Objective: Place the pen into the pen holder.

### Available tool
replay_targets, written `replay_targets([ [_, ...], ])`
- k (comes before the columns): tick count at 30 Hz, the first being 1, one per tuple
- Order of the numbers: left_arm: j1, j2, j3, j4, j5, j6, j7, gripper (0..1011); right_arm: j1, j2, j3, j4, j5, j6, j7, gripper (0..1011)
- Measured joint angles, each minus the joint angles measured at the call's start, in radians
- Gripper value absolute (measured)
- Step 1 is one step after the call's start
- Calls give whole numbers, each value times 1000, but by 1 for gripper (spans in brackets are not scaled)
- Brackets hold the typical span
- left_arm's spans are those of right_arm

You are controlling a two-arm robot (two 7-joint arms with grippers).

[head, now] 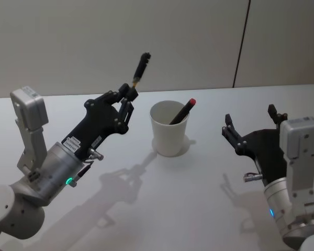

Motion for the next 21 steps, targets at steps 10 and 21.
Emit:
replay_targets([
  [10, -14, 10, -1, 46, -11, -74, -204, 142, 0, 0, 0, 0, 0, 0, 0, 1001],
  [21, -22, 17, 2, 77, -12, -129, -343, 142, 0, 0, 0, 0, 0, 0, 1, 1001],
])
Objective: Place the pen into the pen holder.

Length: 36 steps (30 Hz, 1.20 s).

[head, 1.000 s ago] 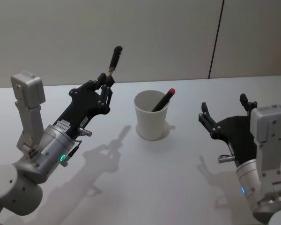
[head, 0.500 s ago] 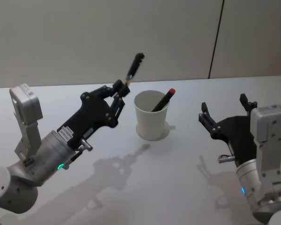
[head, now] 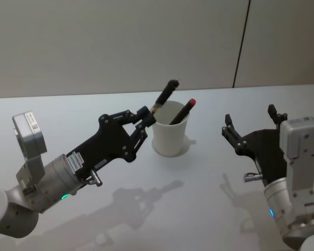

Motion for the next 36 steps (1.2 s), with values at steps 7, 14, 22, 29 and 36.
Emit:
replay_targets([
  [7, -2, 2, 1, 9, 0, -15, -39, 142, -2, 3, 2, -1, 4, -8, 28, 1001],
  [14, -3, 3, 2, 15, 0, -25, -63, 142, -4, 12, 5, -8, 24, -26, 88, 1001],
  [22, -4, 3, 2, 17, 0, -30, -76, 142, -5, 25, 8, -14, 62, -60, 189, 1001],
  [29, -4, 4, 2, 19, 0, -33, -83, 142, -4, 34, 9, -15, 110, -103, 295, 1001],
  [36, -5, 4, 2, 20, 0, -34, -86, 142, 1, 40, 9, -14, 152, -137, 380, 1001],
])
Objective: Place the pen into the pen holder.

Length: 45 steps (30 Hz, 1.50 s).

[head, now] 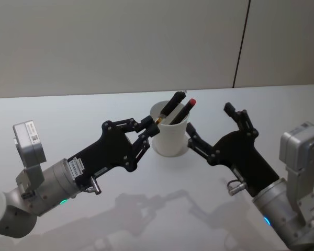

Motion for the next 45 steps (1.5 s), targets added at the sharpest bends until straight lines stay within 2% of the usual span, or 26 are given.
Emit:
replay_targets([
  [11, 0, 0, 0, 1, 0, -1, -3, 142, 16, 5, -3, 12, 102, -69, 171, 1001],
  [14, 0, 0, 0, 1, 0, -2, -3, 142, 18, 5, -3, 14, 123, -81, 196, 1001],
  [17, 0, 0, 0, 1, 0, -2, -4, 142, 22, 5, -3, 19, 162, -103, 237, 1001],
  [31, 0, 0, 0, 1, 0, -2, -5, 142, 40, -11, -7, 60, 325, -159, 335, 1001],
  [38, 0, 0, 0, 1, 0, -1, -5, 142, 62, -30, -12, 101, 388, -160, 372, 1001],
  [45, 0, 0, 0, 1, 0, -1, -5, 142, 79, -45, -17, 131, 426, -151, 396, 1001],
])
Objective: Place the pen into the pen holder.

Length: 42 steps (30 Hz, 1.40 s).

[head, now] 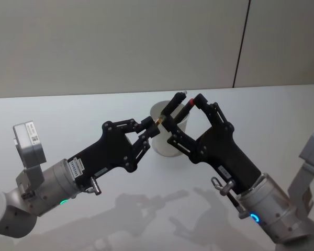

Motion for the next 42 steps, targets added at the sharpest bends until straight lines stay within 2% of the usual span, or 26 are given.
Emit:
replay_targets([
  [17, 0, 0, 0, 0, 0, 0, 0, 142, 48, -40, -18, 76, 47, 33, 46, 980],
  [21, 0, 0, 0, 0, 0, 0, 0, 142, 56, -46, -21, 88, 53, 35, 54, 907],
  [25, 0, 0, 0, 0, 0, 0, 0, 142, 63, -51, -25, 99, 57, 35, 59, 766],
  [27, 0, 0, 0, 0, 0, 0, 0, 142, 64, -53, -26, 101, 57, 35, 59, 733],
  [30, 0, 0, 0, 0, 0, 0, 0, 142, 67, -56, -28, 105, 57, 32, 59, 611],
  [35, 0, 0, 0, 0, 0, 0, 0, 142, 67, -57, -30, 106, 56, 29, 55, 486],
  [37, 0, 0, 0, 0, 0, 0, 0, 142, 67, -57, -31, 106, 56, 27, 52, 390],
  [38, 0, 0, 0, 0, 0, 0, 0, 142, 67, -57, -31, 106, 55, 27, 51, 390],
  [39, 0, 0, 0, 0, 0, 0, 0, 142, 67, -57, -31, 106, 55, 26, 50, 329],
  [42, 0, 0, 0, 0, 0, 0, 0, 142, 66, -56, -33, 104, 54, 23, 45, 245],
])
